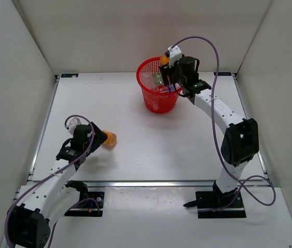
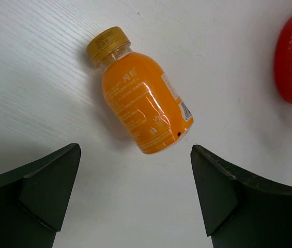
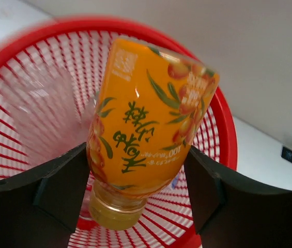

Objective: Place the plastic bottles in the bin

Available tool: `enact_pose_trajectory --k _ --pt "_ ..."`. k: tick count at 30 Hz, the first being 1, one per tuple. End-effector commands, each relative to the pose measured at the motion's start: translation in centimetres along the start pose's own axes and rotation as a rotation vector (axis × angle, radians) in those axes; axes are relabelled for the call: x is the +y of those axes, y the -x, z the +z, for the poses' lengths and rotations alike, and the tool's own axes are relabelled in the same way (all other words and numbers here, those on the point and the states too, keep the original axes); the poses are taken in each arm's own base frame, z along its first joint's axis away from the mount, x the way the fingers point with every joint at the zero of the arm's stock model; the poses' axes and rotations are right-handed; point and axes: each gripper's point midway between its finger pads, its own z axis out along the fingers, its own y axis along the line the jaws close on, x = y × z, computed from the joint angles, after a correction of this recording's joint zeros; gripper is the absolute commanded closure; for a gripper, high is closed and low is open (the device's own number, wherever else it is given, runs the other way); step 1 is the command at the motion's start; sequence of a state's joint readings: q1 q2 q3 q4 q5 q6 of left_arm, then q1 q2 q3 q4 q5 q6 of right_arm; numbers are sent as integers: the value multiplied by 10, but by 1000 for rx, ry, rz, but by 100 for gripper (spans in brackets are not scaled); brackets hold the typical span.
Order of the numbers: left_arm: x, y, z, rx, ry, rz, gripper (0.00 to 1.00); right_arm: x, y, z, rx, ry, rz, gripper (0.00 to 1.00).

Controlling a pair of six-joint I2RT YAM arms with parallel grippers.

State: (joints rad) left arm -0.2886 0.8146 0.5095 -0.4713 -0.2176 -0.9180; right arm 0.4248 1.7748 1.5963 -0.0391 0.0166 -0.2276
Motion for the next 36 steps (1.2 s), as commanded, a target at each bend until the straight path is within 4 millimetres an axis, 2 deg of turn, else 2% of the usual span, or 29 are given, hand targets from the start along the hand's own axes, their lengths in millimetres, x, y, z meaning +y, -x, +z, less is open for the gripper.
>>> enact_pose_trajectory --k 1,3,4,6,7,8,9,10,11,12,14,15,16,17,18,20,21,22,24,27,29,30,31,32,33,35,36 --pt "-7 7 5 -6 -6 -5 2 -13 19 -5 -28 -15 34 32" --pt "-7 8 8 -8 -5 -7 1 -16 25 -12 -40 -24 31 2" --pt "-9 6 9 -1 -12 -9 1 -18 28 -18 -42 -29 38 1" --pt "-8 7 13 -4 -7 -18 1 -18 23 -25 -33 -27 49 1" --pt "-8 6 16 5 -8 -13 1 -20 33 -35 -60 -34 52 1" --pt "-7 4 17 10 -7 -16 1 -19 28 -39 -59 -32 54 1" --pt "-12 8 18 -1 -15 -25 1 -17 25 -47 -60 -34 61 0" --pt "-15 10 19 -5 -23 -26 1 -20 35 -60 -91 -48 61 0" --pt "-18 12 19 -11 -26 -29 1 -19 37 -72 -100 -62 64 0" --pt "-18 12 23 -9 -19 -33 1 -16 26 -76 -77 -61 67 1" --pt "-22 19 26 -22 -22 -46 1 -15 28 -102 -87 -81 77 1" --pt "-23 18 30 -18 -18 -43 1 -13 15 -106 -62 -85 80 1" --pt "-22 17 34 -19 -3 -43 1 -15 20 -119 -79 -94 95 1" --pt "-25 19 36 -25 -4 -46 1 -19 13 -129 -71 -117 112 1" --pt "-21 16 42 -13 24 -38 1 -20 -5 -133 -31 -124 116 1" --pt "-22 17 49 -13 35 -53 1 -33 -12 -151 -18 -154 172 1" --pt "-18 12 54 4 53 -50 1 -38 -18 -158 -7 -158 200 1" --pt "-15 6 60 20 71 -48 2 -45 -32 -163 24 -175 219 1" --pt "-12 5 67 13 96 -42 1 -51 -37 -175 17 -177 255 1" --pt "-10 -9 79 59 106 -30 2 -65 -53 -193 37 -237 317 2" --pt "-14 -17 86 88 99 -18 8 -73 -71 -205 68 -294 333 1" --pt "-17 -20 87 99 90 -12 16 -76 -75 -210 69 -311 343 1" --pt "-19 -19 89 100 93 2 20 -80 -89 -213 96 -332 351 1" --pt "-20 -19 90 102 93 1 28 -81 -91 -218 84 -335 372 2" --pt "-26 -18 89 90 83 15 36 -86 -97 -224 90 -347 392 3" --pt "-33 -10 87 60 69 50 44 -96 -111 -234 105 -374 438 4" --pt "-33 -4 88 53 71 65 49 -94 -112 -235 97 -353 453 3"
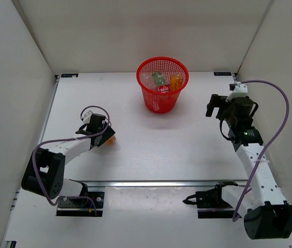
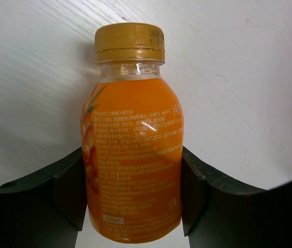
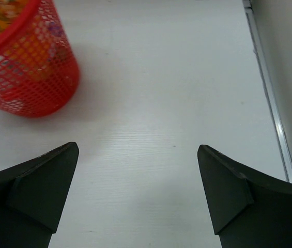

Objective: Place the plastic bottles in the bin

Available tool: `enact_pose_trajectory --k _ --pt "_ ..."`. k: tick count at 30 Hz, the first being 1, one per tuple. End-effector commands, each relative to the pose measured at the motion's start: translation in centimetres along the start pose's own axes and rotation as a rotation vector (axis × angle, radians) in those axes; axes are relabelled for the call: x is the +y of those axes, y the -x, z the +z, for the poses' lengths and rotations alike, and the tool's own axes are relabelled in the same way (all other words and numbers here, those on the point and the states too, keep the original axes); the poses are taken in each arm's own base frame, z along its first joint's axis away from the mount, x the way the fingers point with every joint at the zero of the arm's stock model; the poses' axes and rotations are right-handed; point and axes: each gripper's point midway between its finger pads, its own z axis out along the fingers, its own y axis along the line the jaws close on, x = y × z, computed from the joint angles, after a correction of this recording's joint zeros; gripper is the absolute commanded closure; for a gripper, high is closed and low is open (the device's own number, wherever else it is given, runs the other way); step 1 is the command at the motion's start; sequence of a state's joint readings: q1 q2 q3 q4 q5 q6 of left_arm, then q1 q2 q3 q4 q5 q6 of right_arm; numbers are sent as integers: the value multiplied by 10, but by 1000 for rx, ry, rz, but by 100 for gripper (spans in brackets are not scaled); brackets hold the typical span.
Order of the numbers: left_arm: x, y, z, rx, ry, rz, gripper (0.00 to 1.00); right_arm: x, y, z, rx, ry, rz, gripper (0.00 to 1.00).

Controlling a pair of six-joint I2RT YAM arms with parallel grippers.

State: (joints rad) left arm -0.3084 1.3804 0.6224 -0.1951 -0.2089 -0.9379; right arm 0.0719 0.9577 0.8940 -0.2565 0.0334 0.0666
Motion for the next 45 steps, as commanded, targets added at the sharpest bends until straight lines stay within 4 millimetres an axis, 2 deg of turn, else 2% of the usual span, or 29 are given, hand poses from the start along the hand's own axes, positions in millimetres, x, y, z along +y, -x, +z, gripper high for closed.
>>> enact_pose_trajectory --k 1,2,4,5,6,9,11,12,14,15,16,18,19,20,23,24,25,26,27,29,31,33,35,38,40,41,43,44,45 --pt "-26 31 -8 -83 -58 42 52 -9 -1 -10 -22 4 76 3" --pt "-33 33 -11 -80 -80 68 53 -21 -4 -11 -24 -29 88 4" --pt "-54 47 -22 -104 -126 106 60 -29 -7 -18 -39 -52 99 3" --pt "-70 49 -30 -119 -160 155 60 -32 -8 -19 -38 -61 96 3" --pt "-75 52 -33 -144 -157 189 60 -37 -13 -21 -30 -70 98 3" --pt "-123 67 -55 -187 -275 229 60 -49 -26 -22 9 -125 108 2" --pt "-169 89 -79 -251 -416 224 60 -57 -44 -20 78 -167 96 0" --pt "-181 92 -81 -267 -437 234 59 -61 -47 -21 93 -184 99 1" --pt "-233 117 -106 -374 -518 253 56 -69 -60 -22 131 -232 96 0" --pt "-258 121 -122 -403 -577 259 56 -70 -62 -24 132 -238 96 1" --pt "-273 123 -123 -406 -609 261 55 -70 -64 -26 126 -236 99 1" --pt "-325 139 -150 -452 -744 240 59 -72 -68 -31 108 -240 111 1" --pt "-336 133 -137 -441 -739 251 59 -75 -75 -34 125 -247 120 1" --pt "-358 143 -159 -471 -800 244 58 -74 -76 -34 124 -241 133 0" --pt "-407 125 -131 -406 -841 288 58 -79 -84 -38 146 -253 161 1" --pt "-422 122 -145 -401 -869 293 58 -82 -89 -39 161 -266 157 1" --pt "-436 116 -141 -399 -873 301 57 -81 -91 -40 165 -269 152 1" --pt "-437 105 -116 -372 -837 319 55 -84 -93 -41 165 -283 148 1" --pt "-448 100 -123 -362 -857 318 52 -86 -90 -41 153 -290 140 1" --pt "-454 86 -103 -323 -851 323 44 -88 -94 -40 170 -294 138 0" --pt "-457 84 -99 -302 -857 316 36 -91 -100 -41 196 -304 142 1" --pt "-460 78 -104 -295 -867 344 16 -93 -97 -41 189 -304 139 1" --pt "-460 76 -113 -305 -878 359 5 -89 -94 -38 181 -284 124 0" --pt "-456 80 -130 -327 -878 389 1 -84 -93 -36 199 -255 123 1" --pt "-446 86 -143 -337 -866 410 2 -83 -93 -34 221 -251 115 0" --pt "-438 80 -137 -319 -849 427 2 -75 -95 -31 243 -211 116 1" --pt "-414 92 -159 -363 -812 449 1 -70 -96 -30 267 -193 118 1" --pt "-396 80 -147 -341 -769 475 1 -68 -95 -30 271 -188 123 1" --pt "-384 91 -168 -382 -764 477 1 -66 -98 -30 289 -183 131 0"
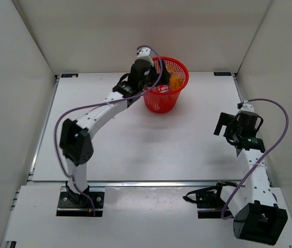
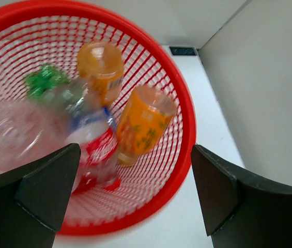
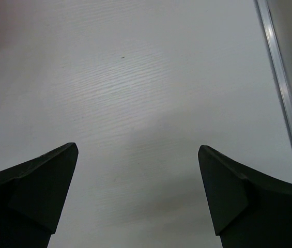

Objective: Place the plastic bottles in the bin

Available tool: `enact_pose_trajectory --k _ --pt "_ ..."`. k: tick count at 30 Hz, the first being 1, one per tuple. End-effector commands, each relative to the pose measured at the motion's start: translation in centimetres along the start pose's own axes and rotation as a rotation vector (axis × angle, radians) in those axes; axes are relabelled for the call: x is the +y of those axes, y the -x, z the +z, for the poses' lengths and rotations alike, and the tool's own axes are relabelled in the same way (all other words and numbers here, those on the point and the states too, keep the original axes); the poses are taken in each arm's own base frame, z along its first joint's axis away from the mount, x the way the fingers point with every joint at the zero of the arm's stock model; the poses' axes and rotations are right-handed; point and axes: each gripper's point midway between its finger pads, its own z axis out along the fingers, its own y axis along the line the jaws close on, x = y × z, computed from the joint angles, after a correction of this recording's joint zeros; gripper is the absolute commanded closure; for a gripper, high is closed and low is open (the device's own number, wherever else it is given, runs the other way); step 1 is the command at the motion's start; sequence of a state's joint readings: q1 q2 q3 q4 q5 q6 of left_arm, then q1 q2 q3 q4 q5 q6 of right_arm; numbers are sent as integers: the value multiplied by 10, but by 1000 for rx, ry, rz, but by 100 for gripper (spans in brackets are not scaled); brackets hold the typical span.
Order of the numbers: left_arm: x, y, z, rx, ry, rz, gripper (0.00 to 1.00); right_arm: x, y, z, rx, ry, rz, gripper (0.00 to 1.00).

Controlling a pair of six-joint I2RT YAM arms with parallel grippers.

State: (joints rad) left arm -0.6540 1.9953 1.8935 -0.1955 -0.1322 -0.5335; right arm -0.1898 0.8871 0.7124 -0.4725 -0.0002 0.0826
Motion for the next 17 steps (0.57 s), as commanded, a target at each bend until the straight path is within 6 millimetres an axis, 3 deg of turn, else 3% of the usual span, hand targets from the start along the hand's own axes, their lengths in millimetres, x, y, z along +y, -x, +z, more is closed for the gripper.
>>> enact_pose_trajectory --k 1,2,3,4,5,6,7,9,10,11,12,13,15,17 --pt "1 49 -89 -110 27 84 1 10 22 -8 -32 39 3 1" --pt "28 19 -94 -54 102 101 1 15 21 -7 -21 54 8 0" --pt "48 8 -119 -38 143 102 1 13 25 -8 -18 45 32 1" --pt "57 19 -146 -74 172 93 1 15 29 -10 -20 58 25 1" --pt "86 8 -171 -59 247 87 1 15 30 -7 -8 61 16 1" --pt "117 -10 -182 -23 324 83 2 17 34 -9 -6 66 21 0" --pt "132 -11 -206 -24 378 62 2 17 34 -9 0 68 13 1" --pt "202 -48 -249 50 583 29 1 23 43 -9 -33 84 -14 1" --pt "220 -41 -272 7 631 -20 1 25 42 -7 -46 81 -15 1" --pt "234 -57 -293 17 658 -57 1 26 44 -6 -54 81 -15 1" --pt "248 -58 -313 -15 689 -101 2 27 43 -6 -48 89 -10 0" --pt "264 -69 -323 -12 735 -124 1 29 43 -4 -42 104 -7 0" --pt "270 -61 -345 -99 783 -136 1 34 44 -2 -39 132 -10 1" --pt "264 -49 -361 -195 779 -133 2 38 53 -4 -80 137 -3 1"
